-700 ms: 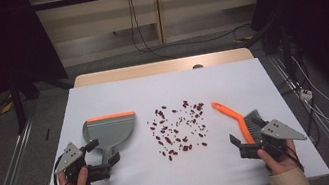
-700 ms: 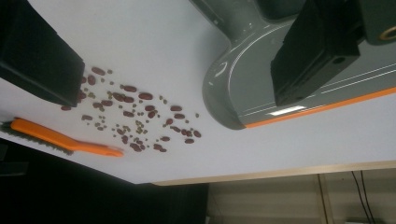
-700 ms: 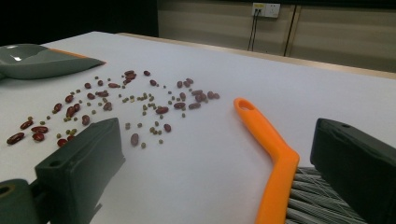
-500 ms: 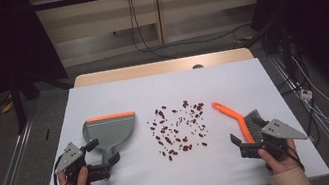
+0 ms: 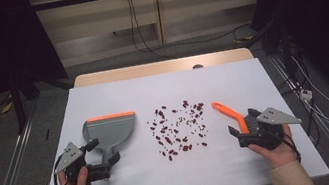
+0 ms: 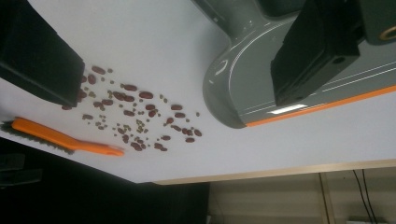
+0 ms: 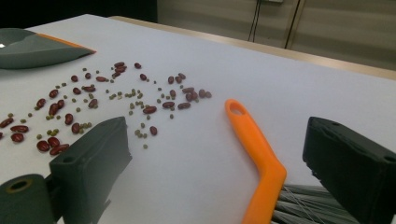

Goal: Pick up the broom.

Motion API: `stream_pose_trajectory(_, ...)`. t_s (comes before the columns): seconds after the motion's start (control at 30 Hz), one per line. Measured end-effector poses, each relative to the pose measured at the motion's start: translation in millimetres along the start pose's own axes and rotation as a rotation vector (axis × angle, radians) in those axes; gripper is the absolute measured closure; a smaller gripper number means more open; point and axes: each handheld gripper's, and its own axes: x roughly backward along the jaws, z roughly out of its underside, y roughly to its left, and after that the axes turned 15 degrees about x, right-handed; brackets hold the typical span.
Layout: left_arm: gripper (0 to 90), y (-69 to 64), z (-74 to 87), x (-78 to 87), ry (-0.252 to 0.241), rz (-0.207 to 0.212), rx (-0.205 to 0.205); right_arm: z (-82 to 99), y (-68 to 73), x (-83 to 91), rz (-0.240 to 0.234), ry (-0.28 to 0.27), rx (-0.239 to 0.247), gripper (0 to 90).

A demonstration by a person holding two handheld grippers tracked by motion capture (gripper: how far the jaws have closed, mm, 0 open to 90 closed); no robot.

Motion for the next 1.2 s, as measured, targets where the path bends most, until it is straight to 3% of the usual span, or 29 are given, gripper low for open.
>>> stream_pose_trajectory(0.23,2.7,0.3,0.1,-0.3,0.006,0.003,-0.006,-7.6,-13.3,-8.6,-0.046,0.027,-0.026,8.4)
stream_pose_trajectory(0.4,2.8,0.3,0.4,-0.4,0.009,0.003,-0.009,-11.0,-22.9,-18.7,-0.059,0.089,-0.048,9.6)
stream_pose_trajectory(0.53,2.8,0.5,0.9,-0.1,0.008,0.004,-0.002,-13.7,-31.3,-29.9,-0.113,0.149,-0.050,25.1)
stream_pose_trajectory(0.9,2.8,0.8,1.1,-0.4,0.015,0.008,-0.007,-23.2,-53.4,-47.8,-0.127,0.239,-0.023,39.4)
stream_pose_trajectory(1.2,2.8,0.7,1.7,-1.5,0.017,0.012,-0.001,-23.2,-60.3,-57.8,-0.138,0.318,-0.023,45.5)
